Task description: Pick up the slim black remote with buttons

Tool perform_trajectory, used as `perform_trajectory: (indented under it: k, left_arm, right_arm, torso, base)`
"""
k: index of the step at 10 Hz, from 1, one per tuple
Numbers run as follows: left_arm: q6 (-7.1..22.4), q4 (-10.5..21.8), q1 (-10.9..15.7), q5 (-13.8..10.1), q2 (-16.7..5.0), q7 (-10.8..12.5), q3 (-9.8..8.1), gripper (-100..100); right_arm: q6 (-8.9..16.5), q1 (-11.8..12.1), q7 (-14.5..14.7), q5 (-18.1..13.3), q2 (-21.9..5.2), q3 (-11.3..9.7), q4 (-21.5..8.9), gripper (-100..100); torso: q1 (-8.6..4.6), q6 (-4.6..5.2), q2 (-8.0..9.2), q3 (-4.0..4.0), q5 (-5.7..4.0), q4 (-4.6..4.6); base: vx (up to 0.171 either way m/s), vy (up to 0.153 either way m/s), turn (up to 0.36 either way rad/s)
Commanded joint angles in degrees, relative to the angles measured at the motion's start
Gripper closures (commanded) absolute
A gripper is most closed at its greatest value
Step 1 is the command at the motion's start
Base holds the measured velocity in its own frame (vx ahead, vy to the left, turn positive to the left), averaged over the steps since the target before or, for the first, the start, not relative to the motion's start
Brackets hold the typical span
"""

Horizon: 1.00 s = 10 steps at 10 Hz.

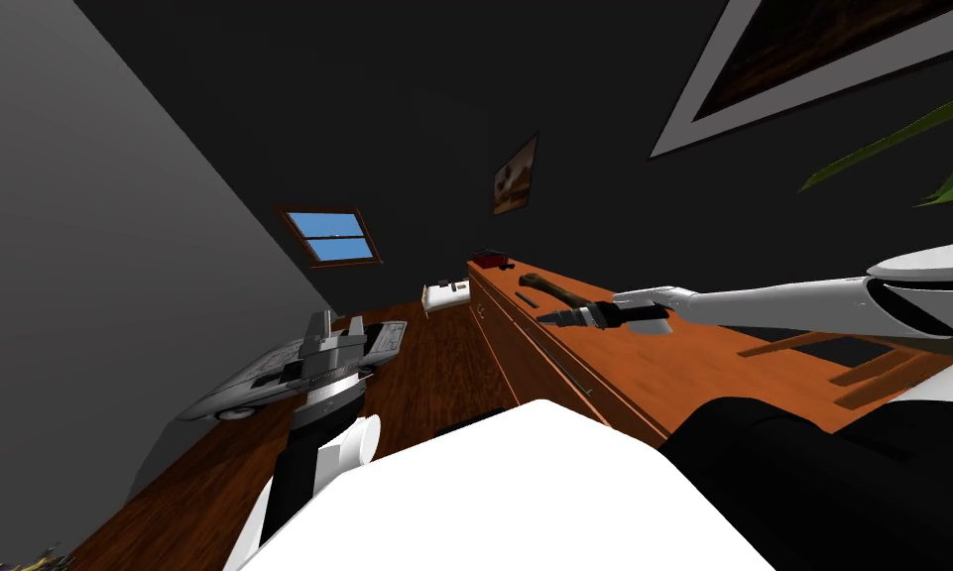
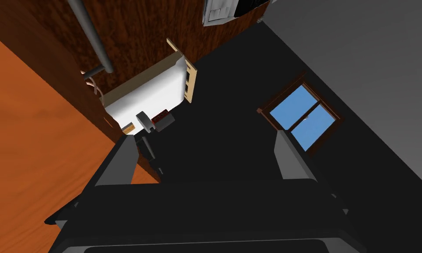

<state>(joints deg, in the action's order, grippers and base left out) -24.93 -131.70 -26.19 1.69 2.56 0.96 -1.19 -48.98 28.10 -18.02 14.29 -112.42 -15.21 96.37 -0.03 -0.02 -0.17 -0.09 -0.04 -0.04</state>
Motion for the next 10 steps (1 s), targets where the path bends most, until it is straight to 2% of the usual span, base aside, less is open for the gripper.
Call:
perform_trajectory:
  k: [1, 2, 3, 4, 5, 6, 7, 9, 10]
  left_arm:
    - [0.00, 0.00, 0.00, 0.00, 0.00, 0.00, 0.00, 0]
    - [0.00, 0.00, -0.01, 0.00, 0.00, 0.00, 0.00, 0]
    - [0.00, 0.00, -0.01, 0.00, 0.00, 0.00, 0.00, 0]
    - [0.00, 0.00, 0.00, 0.00, 0.00, 0.00, 0.00, 0]
    - [0.00, 0.00, -0.01, 0.00, 0.00, 0.00, 0.00, 0]
    - [0.00, 0.00, 0.00, 0.00, 0.00, 0.00, 0.00, 0]
    - [0.00, 0.00, -0.01, 0.00, 0.00, 0.00, -0.01, 0]
    - [0.00, 0.00, -0.01, 0.00, 0.00, 0.00, -0.01, 0]
    - [0.00, 0.00, -0.01, 0.00, 0.00, 0.00, -0.01, 0]
  right_arm:
    - [-0.60, 0.50, -0.83, 0.02, -2.86, -0.71, -1.07, -100]
    - [-0.60, 0.50, -0.83, 0.02, -3.90, -0.71, -1.07, -100]
    - [-1.35, 1.64, -2.08, 0.77, -5.80, -2.28, -2.73, -100]
    - [-1.35, 1.64, -2.08, 0.77, -7.96, -2.28, -2.73, -100]
    - [-2.04, 2.89, -3.31, 1.50, -9.74, -3.92, -4.33, -100]
    - [-2.04, 2.89, -3.31, 1.50, -11.62, -3.92, -4.33, -100]
    - [-2.66, 4.28, -4.54, 2.20, -13.18, -5.61, -5.87, -100]
    - [-2.66, 4.28, -4.54, 2.20, -15.28, -5.61, -5.87, -100]
    - [-3.21, 5.80, -5.76, 2.88, -17.28, -7.39, -7.32, -100]
  torso:
    - [0.00, 0.00, 0.00, 0.00, 0.00, 0.00]
    - [0.01, 0.03, -0.01, 0.00, 0.00, 0.00]
    - [0.05, 0.04, 0.04, 0.03, 0.01, 0.01]
    - [0.05, 0.00, 0.02, 0.01, 0.02, 0.00]
    - [0.03, 0.03, 0.00, 0.00, 0.00, 0.00]
    - [0.04, -0.01, -0.06, -0.04, 0.01, -0.02]
    - [0.03, 0.04, -0.06, -0.04, 0.00, -0.01]
    - [0.04, 0.04, -0.04, -0.03, 0.01, -0.01]
    - [0.07, 0.06, 0.03, 0.02, 0.01, 0.01]
  base:
    - [0.032, -0.022, 0.088]
    - [0.016, -0.010, -0.010]
    - [0.024, -0.013, 0.169]
    - [0.028, -0.021, 0.111]
    - [0.045, -0.016, 0.217]
    - [0.043, -0.023, 0.086]
    - [0.043, -0.015, 0.187]
    - [0.024, -0.017, 0.036]
    - [0.040, -0.017, 0.199]
